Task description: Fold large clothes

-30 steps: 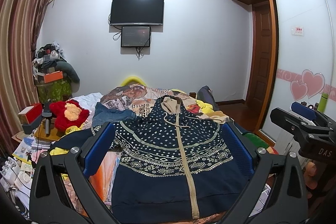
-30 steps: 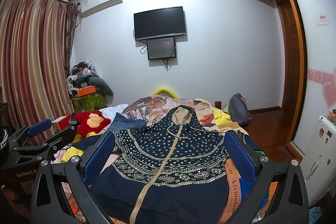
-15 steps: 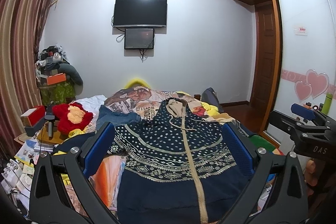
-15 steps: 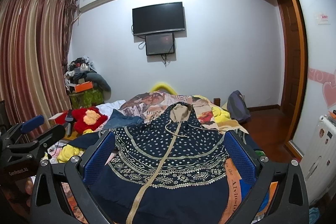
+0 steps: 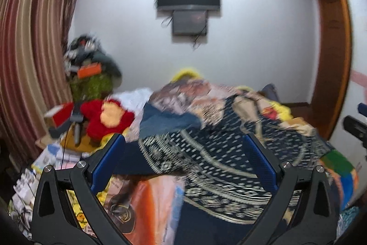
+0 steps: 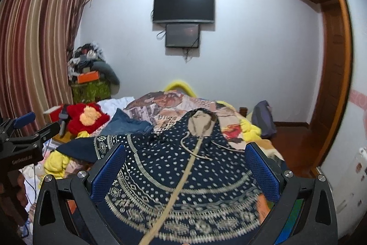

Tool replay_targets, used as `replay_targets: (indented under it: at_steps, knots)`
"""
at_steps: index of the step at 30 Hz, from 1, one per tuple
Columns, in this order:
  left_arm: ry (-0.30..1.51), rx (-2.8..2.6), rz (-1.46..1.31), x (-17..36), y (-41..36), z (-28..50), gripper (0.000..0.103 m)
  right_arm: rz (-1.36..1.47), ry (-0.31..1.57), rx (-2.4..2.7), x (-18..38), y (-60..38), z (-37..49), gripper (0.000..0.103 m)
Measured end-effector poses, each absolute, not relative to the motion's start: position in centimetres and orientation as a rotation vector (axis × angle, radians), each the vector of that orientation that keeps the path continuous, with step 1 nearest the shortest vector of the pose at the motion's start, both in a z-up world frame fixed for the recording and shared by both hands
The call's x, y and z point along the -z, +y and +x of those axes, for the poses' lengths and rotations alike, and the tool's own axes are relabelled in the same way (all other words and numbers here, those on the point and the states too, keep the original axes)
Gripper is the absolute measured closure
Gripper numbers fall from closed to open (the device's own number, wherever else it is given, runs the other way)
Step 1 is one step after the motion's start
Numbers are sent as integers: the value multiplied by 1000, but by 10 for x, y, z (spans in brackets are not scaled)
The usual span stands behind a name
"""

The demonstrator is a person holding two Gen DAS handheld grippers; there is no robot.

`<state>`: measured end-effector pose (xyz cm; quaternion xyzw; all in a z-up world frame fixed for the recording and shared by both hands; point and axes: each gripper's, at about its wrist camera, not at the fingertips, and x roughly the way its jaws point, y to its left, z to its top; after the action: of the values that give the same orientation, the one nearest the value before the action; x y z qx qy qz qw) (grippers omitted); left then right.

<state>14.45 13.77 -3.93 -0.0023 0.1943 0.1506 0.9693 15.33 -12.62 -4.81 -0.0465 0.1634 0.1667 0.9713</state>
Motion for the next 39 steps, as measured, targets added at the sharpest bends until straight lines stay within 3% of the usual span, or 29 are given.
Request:
replay_targets:
  at_steps: [10, 17, 26, 28, 32, 34, 38, 39]
  knots:
    - [716, -475, -146, 144, 248, 220, 0, -180, 568, -479, 113, -37, 286, 0]
    - [838, -409, -271, 209, 298, 237, 2, -250, 775, -525, 179, 28, 370, 0]
    - [896, -318, -601, 258, 356, 238, 33, -322, 996, -603, 261, 95, 423, 0]
    - [897, -308, -655, 264, 369, 242, 47, -351, 1000, -623, 269, 107, 423, 0]
    - [888, -330, -732, 275, 391, 251, 54, -373, 1011, -654, 278, 122, 424, 0]
    - [877, -343, -764, 278, 401, 252, 63, -367, 1020, -667, 279, 125, 426, 0]
    - [831, -399, -780, 272, 416, 254, 69, -378, 1029, -669, 283, 130, 427, 0]
    - [820, -445, -751, 267, 418, 254, 75, -387, 1029, -669, 284, 131, 426, 0]
